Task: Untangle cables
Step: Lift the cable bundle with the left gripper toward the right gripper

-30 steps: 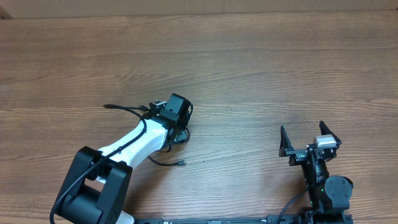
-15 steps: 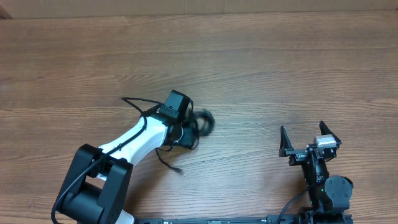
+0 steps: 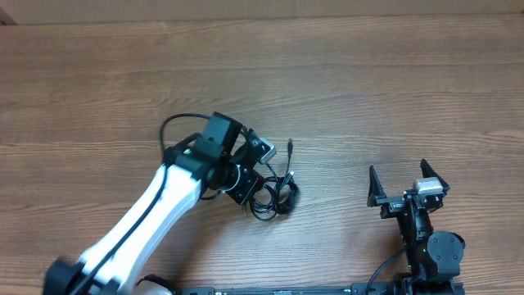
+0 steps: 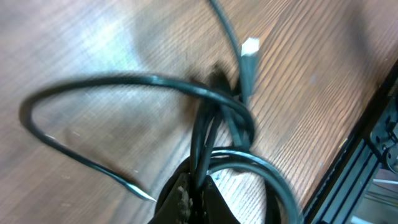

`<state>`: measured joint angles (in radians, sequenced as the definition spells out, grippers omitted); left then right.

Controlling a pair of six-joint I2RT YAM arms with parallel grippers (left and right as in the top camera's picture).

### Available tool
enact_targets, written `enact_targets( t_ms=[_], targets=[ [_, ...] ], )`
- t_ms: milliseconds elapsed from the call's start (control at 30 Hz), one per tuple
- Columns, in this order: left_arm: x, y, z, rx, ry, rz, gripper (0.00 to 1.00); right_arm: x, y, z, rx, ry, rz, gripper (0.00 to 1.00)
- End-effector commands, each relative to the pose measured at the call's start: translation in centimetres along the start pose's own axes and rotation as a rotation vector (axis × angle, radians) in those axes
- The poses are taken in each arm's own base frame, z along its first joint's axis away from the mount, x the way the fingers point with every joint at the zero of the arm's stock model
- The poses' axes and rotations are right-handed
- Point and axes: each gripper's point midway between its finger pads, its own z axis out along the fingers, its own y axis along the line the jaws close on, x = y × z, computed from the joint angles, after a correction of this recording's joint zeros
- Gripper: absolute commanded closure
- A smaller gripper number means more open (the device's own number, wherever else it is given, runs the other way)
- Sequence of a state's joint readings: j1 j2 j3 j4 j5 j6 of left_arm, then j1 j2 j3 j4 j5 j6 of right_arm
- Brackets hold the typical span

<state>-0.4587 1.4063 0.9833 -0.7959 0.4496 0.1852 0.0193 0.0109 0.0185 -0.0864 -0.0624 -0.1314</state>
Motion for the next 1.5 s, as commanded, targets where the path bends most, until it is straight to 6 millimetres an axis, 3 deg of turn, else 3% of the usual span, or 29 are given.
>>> enact_targets(
  t_ms=[0,300,533,633,867,1067,1267,1467],
  targets=[
    [-2.5,-1.6,-4.5,-0.060,-0.156,0.200,0.96,0.2,-0.3,0.0,0.015,-0.002,-0.005,0.00],
    [-3.9,-5.3,-11.9,-0.129,-0.420,0.452,0.96,0.2,-0.3,0.0,0.015,-0.002,-0.005,0.00],
    [-5.6,-12.6,-15.5,0.169,-0.656,0.691,0.96,0.2,-0.3,0.0,0.014,-0.002,-0.005,0.00],
    [-6.0,-14.2,-16.5,0.262,-0.703,0.702,0.96,0.2,-0.3,0.0,0.015,-0.004,-0.005,0.00],
    [-7.0,-14.7,-17.6,0.327,-0.728,0.564,0.96,-1.0,1.1,-0.1,-0.069,-0.039,0.023,0.00],
    [-8.5,-15.2,-19.2,0.335,-0.809,0.560,0.96,-5.1,1.3,-1.1,-0.096,-0.103,0.230,0.00],
    [-9.8,-15.5,-20.4,0.319,-0.882,0.605,0.96,-6.1,1.8,-2.8,-0.116,0.010,0.267,0.00],
    [-11.3,-13.6,-20.3,0.225,-0.904,0.498,0.96,-9.6,1.9,-5.0,-0.121,0.037,0.378,0.00]
  ],
)
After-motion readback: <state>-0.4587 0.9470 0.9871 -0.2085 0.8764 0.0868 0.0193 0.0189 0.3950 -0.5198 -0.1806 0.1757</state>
